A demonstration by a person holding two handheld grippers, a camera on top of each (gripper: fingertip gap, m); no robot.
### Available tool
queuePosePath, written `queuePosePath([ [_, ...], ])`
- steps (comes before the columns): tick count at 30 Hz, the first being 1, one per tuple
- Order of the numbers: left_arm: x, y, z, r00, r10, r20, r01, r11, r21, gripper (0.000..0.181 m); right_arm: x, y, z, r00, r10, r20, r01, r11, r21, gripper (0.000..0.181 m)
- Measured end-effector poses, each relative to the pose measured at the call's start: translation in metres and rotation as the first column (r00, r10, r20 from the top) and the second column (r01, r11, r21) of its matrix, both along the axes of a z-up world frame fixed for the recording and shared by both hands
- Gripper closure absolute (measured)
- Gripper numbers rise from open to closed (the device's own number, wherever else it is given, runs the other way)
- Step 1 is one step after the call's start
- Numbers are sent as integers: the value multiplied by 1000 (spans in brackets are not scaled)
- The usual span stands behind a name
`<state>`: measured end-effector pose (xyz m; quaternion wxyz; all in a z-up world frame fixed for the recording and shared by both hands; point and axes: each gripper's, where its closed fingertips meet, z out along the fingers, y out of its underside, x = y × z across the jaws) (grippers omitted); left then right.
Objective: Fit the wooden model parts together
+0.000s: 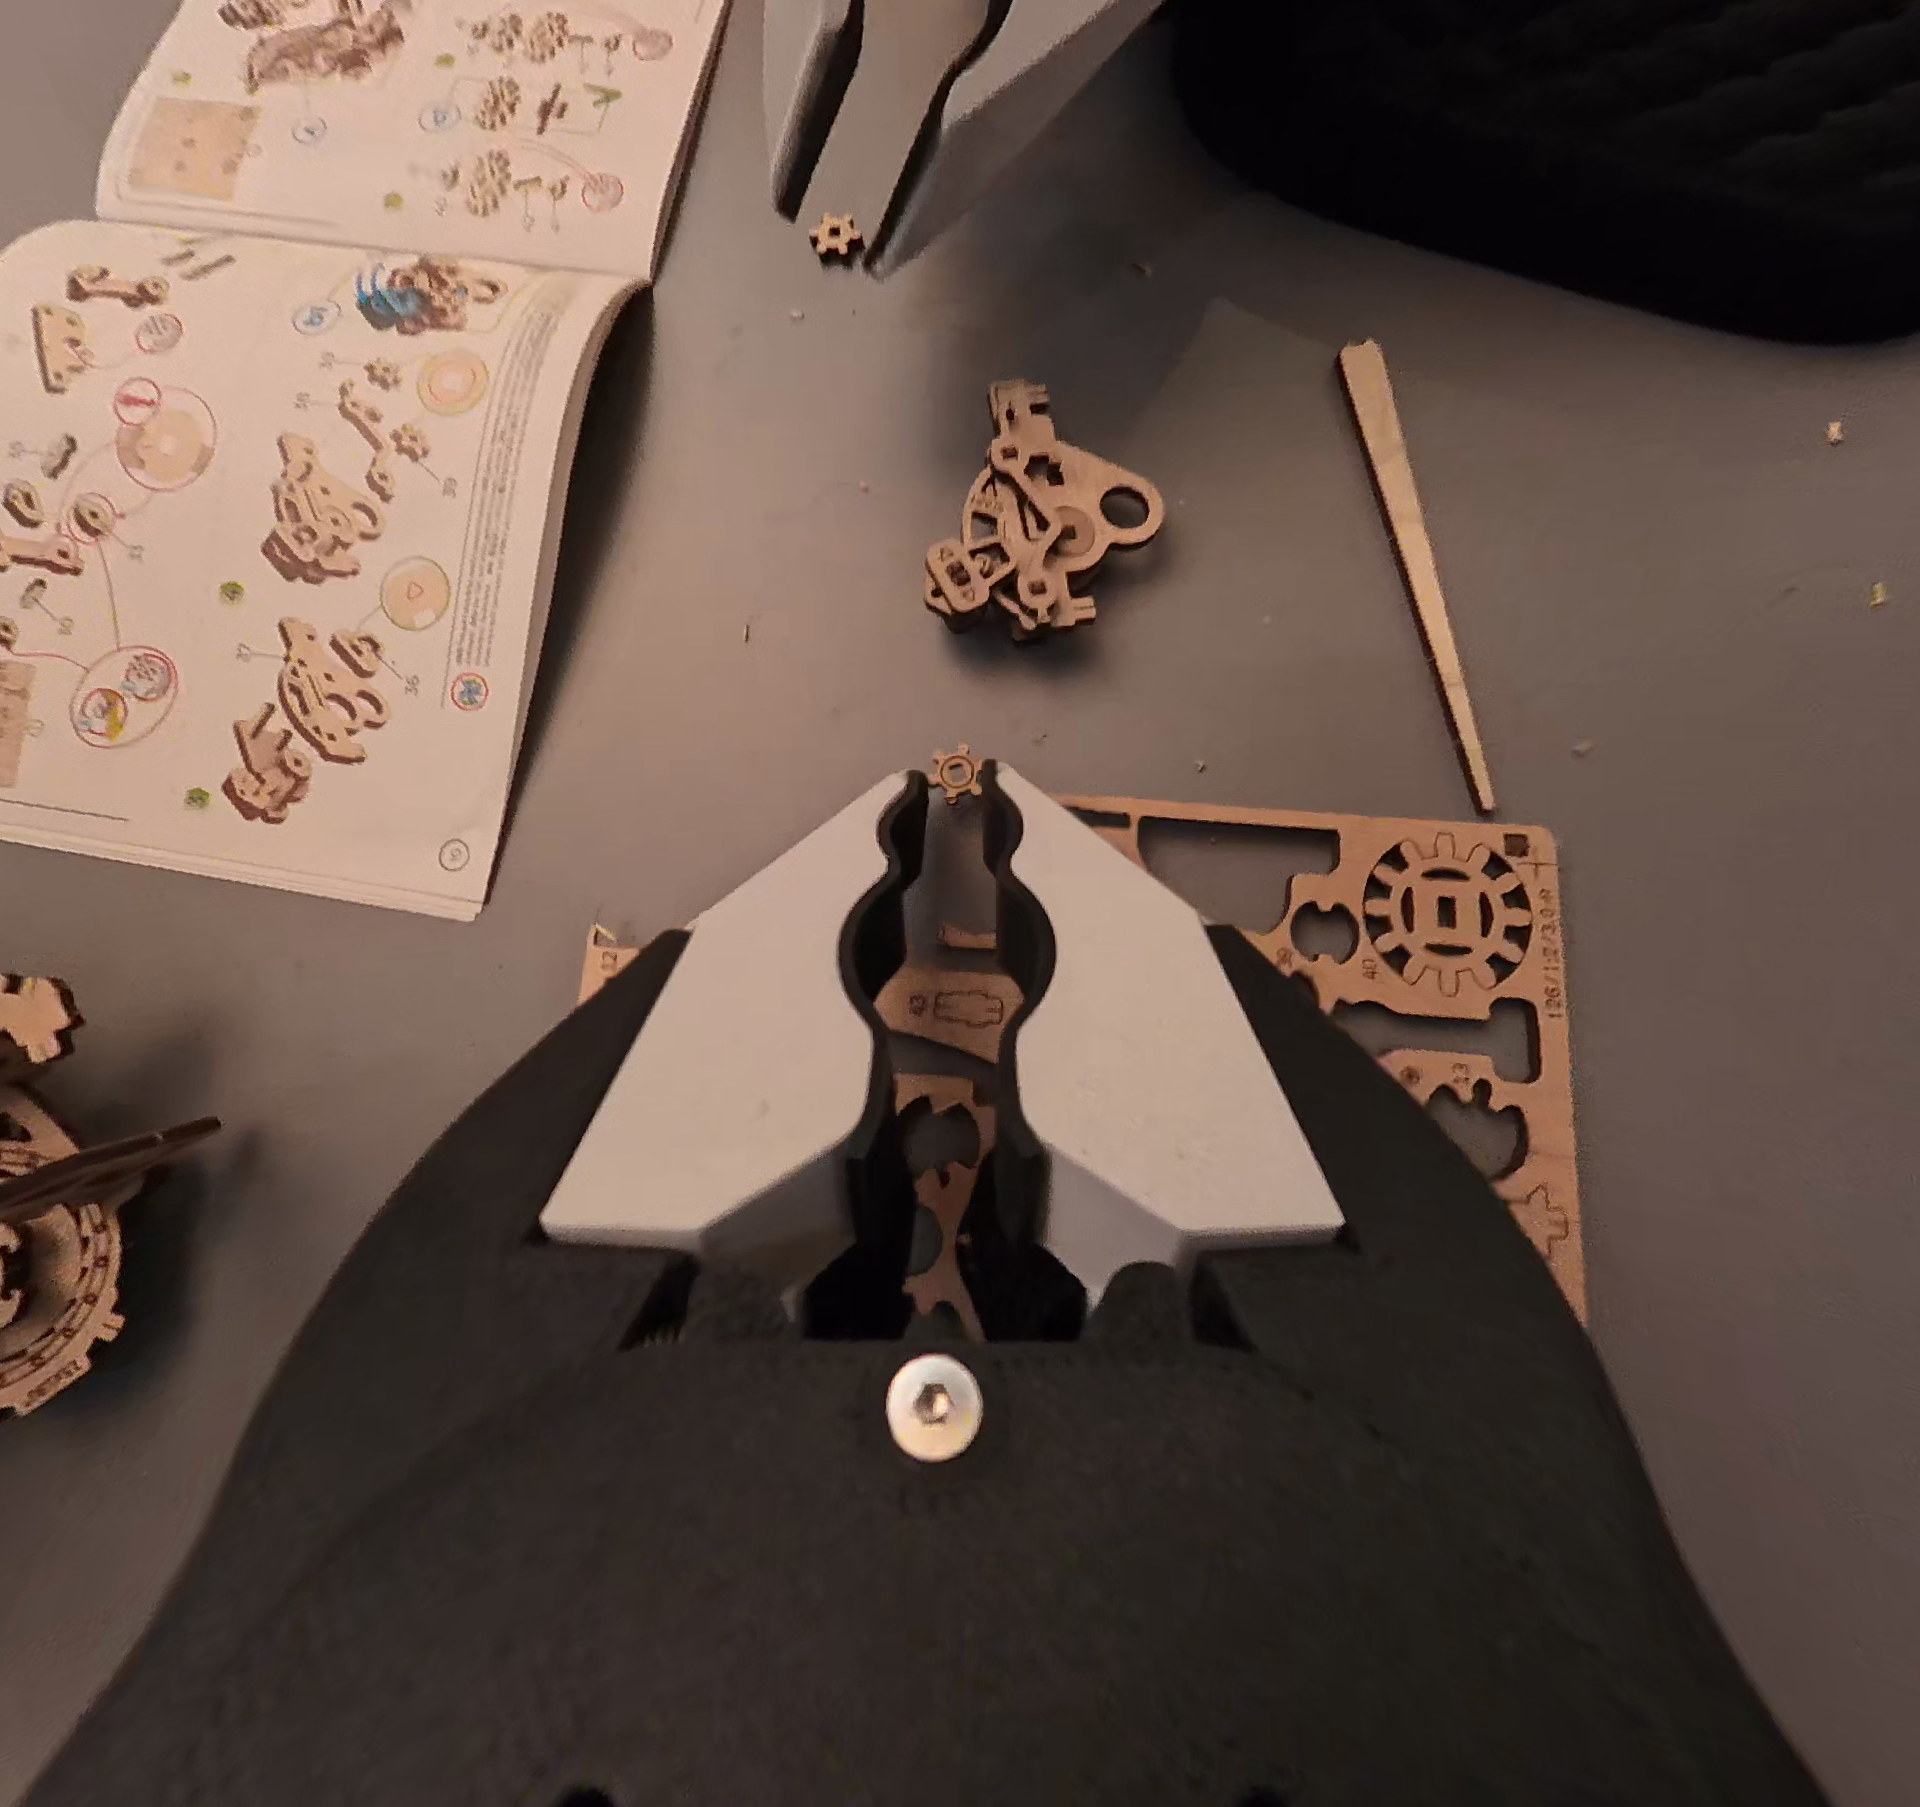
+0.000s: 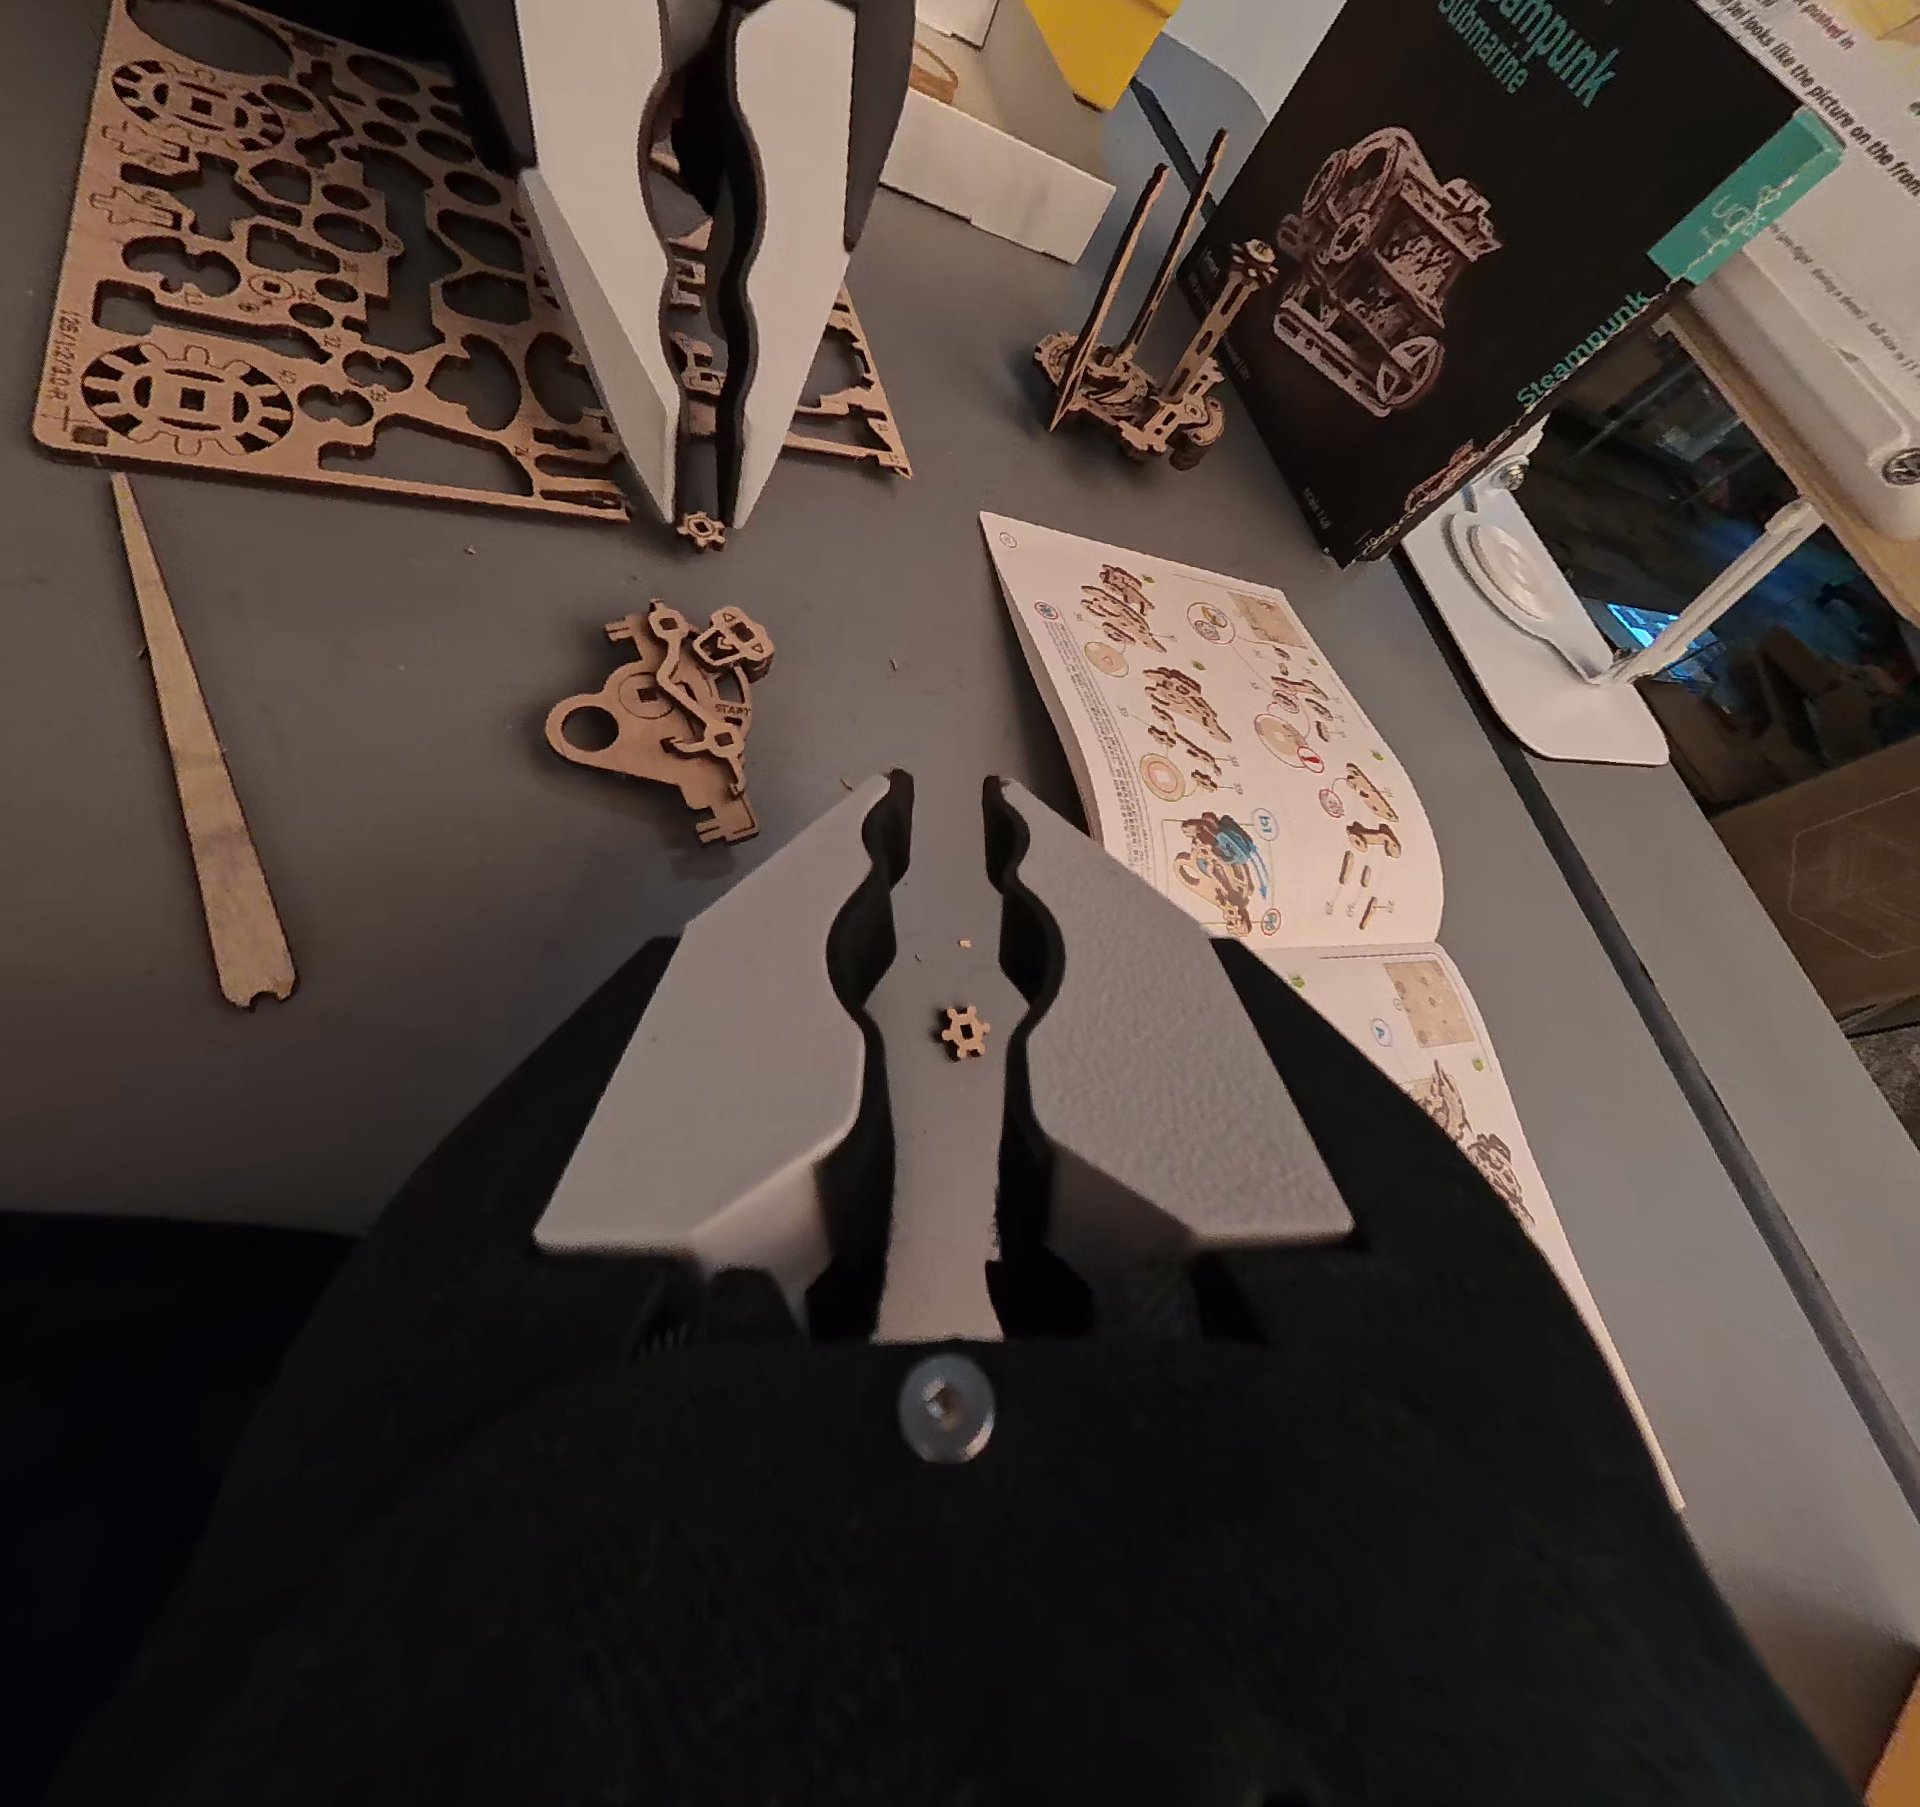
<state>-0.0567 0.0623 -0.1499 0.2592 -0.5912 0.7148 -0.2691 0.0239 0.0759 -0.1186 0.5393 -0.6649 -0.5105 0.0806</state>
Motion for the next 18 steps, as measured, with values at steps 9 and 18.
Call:
queuePosePath([
  [9,23,-12,19,994,28,109,-28,1000,-9,172,-1,0,-1,1000,1,18,-1,1000,9,171],
  [18,29,-13,31,982,83,170,-64,992,-112,172,-2,-1,-4,999,6,47,-7,1000,21,171],
])
